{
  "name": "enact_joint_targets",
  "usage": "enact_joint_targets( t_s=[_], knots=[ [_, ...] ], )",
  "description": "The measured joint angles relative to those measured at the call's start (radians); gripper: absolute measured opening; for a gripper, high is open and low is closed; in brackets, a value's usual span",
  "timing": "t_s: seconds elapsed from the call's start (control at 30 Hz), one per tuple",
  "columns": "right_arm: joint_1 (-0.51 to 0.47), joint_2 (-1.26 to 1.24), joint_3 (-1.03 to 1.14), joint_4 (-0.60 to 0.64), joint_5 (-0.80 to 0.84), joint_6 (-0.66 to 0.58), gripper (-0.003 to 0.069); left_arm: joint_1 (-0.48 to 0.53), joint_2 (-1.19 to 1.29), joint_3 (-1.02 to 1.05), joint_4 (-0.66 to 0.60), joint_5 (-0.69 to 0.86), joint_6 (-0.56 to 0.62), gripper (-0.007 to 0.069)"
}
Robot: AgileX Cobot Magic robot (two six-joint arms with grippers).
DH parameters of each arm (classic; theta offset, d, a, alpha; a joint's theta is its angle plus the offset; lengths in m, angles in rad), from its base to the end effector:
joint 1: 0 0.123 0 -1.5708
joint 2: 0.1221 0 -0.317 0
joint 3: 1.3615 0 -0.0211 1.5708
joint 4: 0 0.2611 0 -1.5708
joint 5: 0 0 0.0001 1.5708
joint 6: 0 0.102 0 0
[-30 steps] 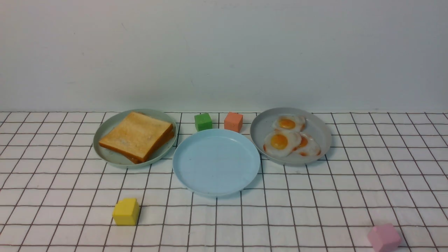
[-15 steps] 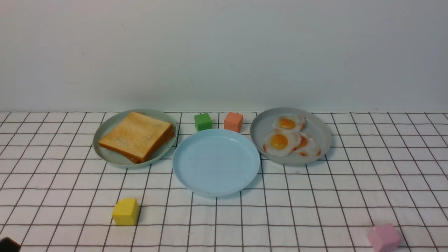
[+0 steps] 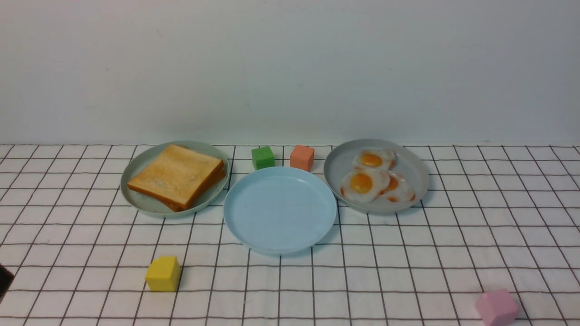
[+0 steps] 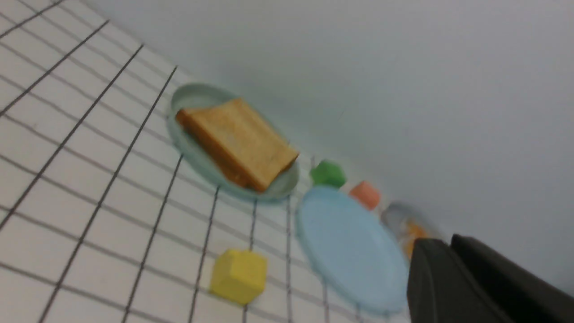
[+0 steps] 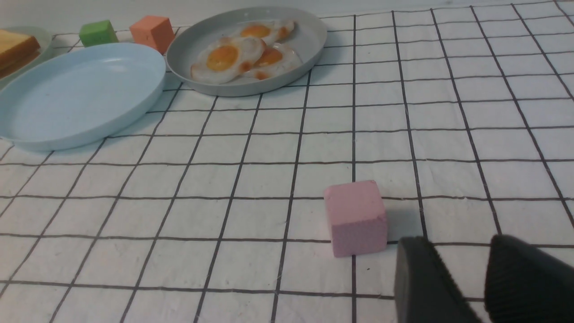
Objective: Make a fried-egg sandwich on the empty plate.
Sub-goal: Use the left arm to grab a slice of bread
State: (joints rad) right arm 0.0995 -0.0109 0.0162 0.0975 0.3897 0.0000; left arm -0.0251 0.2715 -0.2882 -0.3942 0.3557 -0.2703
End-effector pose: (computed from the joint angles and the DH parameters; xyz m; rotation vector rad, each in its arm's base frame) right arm 0.0400 0.0078 0.1698 -0.0342 1.8797 0.1651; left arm 0.0629 -0.0153 0.2698 -0.4631 1.7759 -0.5939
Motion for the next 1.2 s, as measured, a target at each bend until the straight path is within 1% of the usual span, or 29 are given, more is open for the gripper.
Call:
enact_joint_targets(
  t_s=[0.03,0.07,0.1,0.17,0.23,0.27,0.33,0.37,0.4,0.43,0.5,0.57,0.63,0.7,0.73,0.77,0.8,0.83,0.87,0.9,0.93,1.0,1.07,1.13,1.17,1.2],
  knots=[
    [0.0,0.0,0.0,0.0,0.0,0.0,0.0241,0.0,0.075,-0.058,0.009,0.074,0.064,0.0],
    [0.0,0.0,0.0,0.0,0.0,0.0,0.0241,0.0,0.087,-0.058,0.011,0.086,0.075,-0.0004],
    [0.0,0.0,0.0,0.0,0.0,0.0,0.0241,0.0,0.18,-0.129,0.019,0.173,0.16,-0.0013],
    [0.0,0.0,0.0,0.0,-0.001,0.0,0.0241,-0.013,0.281,-0.196,0.027,0.266,0.244,-0.0013],
    [0.0,0.0,0.002,0.011,-0.022,0.0,0.0241,-0.044,0.372,-0.274,0.031,0.343,0.279,-0.0013],
    [0.0,0.0,0.002,0.011,-0.022,0.0,0.0241,-0.048,0.372,-0.282,0.031,0.359,0.282,-0.0013],
    [0.0,0.0,0.011,0.105,-0.087,0.06,0.0241,-0.085,0.485,-0.375,0.035,0.444,0.299,-0.0013],
    [0.0,0.0,0.011,0.17,-0.133,0.108,0.0241,-0.097,0.534,-0.422,0.038,0.465,0.302,-0.0013],
    [0.0,0.0,0.011,0.181,-0.133,0.108,0.0241,-0.099,0.542,-0.422,0.039,0.469,0.303,-0.0013],
    [0.0,0.0,0.011,0.259,-0.183,0.164,0.0241,-0.104,0.597,-0.46,0.039,0.469,0.305,-0.0013],
    [0.0,0.0,0.011,0.363,-0.247,0.212,0.0241,-0.105,0.675,-0.499,0.032,0.435,0.313,-0.0013],
    [0.0,0.0,0.011,0.426,-0.29,0.235,0.0241,-0.105,0.735,-0.519,0.017,0.405,0.352,-0.0013],
    [0.0,0.0,-0.004,0.459,-0.279,0.24,0.0241,-0.105,0.8,-0.547,-0.012,0.399,0.41,-0.0013],
    [0.0,0.003,-0.064,0.459,-0.185,0.223,0.0225,-0.107,0.858,-0.578,-0.049,0.404,0.457,-0.0013],
    [0.0,0.02,-0.132,0.446,-0.098,0.191,0.0201,-0.115,0.888,-0.604,-0.066,0.408,0.471,-0.0013],
    [0.0,0.025,-0.145,0.439,-0.082,0.184,0.0196,-0.117,0.888,-0.609,-0.068,0.408,0.473,-0.0013],
    [0.0,0.088,-0.279,0.406,0.074,0.108,0.0139,-0.153,0.942,-0.664,-0.075,0.408,0.482,-0.0013],
    [0.0,0.127,-0.328,0.388,0.131,0.069,0.0109,-0.182,0.966,-0.696,-0.067,0.408,0.481,-0.0013],
    [0.0,0.181,-0.41,0.366,0.227,0.016,0.008,-0.209,0.986,-0.721,-0.053,0.408,0.472,-0.0013],
    [0.0,0.238,-0.491,0.347,0.324,-0.035,0.0036,-0.244,1.014,-0.751,-0.027,0.409,0.453,-0.0013],
    [0.0,0.296,-0.567,0.328,0.417,-0.081,0.0011,-0.271,1.038,-0.781,0.001,0.412,0.428,-0.0013],
    [0.012,0.381,-0.688,0.303,0.552,-0.131,-0.0009,-0.321,1.1,-0.836,0.091,0.433,0.348,-0.0013],
    [0.036,0.461,-0.781,0.287,0.634,-0.155,-0.0009,-0.335,1.173,-0.891,0.171,0.448,0.255,-0.0013],
    [0.078,0.523,-0.855,0.28,0.673,-0.163,-0.0005,-0.332,1.283,-0.96,0.291,0.45,0.161,-0.0013],
    [0.085,0.538,-0.866,0.28,0.677,-0.164,-0.0004,-0.33,1.292,-0.966,0.301,0.45,0.149,-0.0013],
    [0.11,0.561,-0.892,0.28,0.682,-0.164,-0.0001,-0.32,1.349,-1.012,0.354,0.45,0.125,-0.0013]
  ],
)
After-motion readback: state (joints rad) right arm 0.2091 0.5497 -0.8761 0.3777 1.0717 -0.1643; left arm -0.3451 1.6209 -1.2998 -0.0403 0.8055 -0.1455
